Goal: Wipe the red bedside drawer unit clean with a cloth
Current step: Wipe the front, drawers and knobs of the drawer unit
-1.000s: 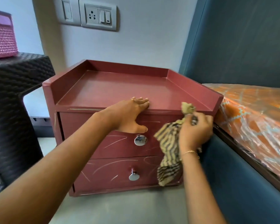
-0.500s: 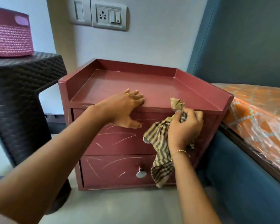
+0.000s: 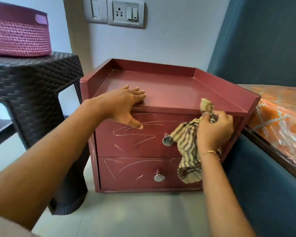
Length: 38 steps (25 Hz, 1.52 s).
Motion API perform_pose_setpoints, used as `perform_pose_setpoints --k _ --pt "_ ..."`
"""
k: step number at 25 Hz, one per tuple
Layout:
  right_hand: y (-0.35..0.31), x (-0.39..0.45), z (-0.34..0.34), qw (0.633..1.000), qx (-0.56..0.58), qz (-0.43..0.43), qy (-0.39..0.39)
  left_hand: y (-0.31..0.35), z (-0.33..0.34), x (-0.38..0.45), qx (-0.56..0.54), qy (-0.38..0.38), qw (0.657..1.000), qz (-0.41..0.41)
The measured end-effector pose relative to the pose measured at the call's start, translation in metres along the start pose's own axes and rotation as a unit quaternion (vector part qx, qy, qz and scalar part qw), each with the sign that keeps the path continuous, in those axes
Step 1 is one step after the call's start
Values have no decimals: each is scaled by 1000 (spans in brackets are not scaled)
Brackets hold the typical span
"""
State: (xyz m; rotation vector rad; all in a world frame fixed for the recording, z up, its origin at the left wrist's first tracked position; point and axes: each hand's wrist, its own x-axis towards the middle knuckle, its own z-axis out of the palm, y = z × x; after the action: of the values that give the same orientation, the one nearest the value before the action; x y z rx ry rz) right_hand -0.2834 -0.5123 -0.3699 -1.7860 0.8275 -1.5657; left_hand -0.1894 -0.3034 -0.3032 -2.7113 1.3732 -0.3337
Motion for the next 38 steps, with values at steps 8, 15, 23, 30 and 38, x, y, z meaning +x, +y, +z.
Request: perform_pose_setpoints --k 8,15,23,30,38 --pt "-50 -69 25 973 31 -200 -108 -25 -20 -19 76 -29 996 -37" --pt "-52 -65 28 992 9 -115 -53 -66 -17 -54 19 193 980 -34" --pt "-61 -85 34 968 12 -230 -97 -80 9 -58 86 265 960 -3" --pt "-89 -113 46 976 52 -198 -72 -77 19 -52 69 324 943 -22" --pt "-85 -123 45 990 67 -119 -30 -78 20 -59 -55 361 930 -43"
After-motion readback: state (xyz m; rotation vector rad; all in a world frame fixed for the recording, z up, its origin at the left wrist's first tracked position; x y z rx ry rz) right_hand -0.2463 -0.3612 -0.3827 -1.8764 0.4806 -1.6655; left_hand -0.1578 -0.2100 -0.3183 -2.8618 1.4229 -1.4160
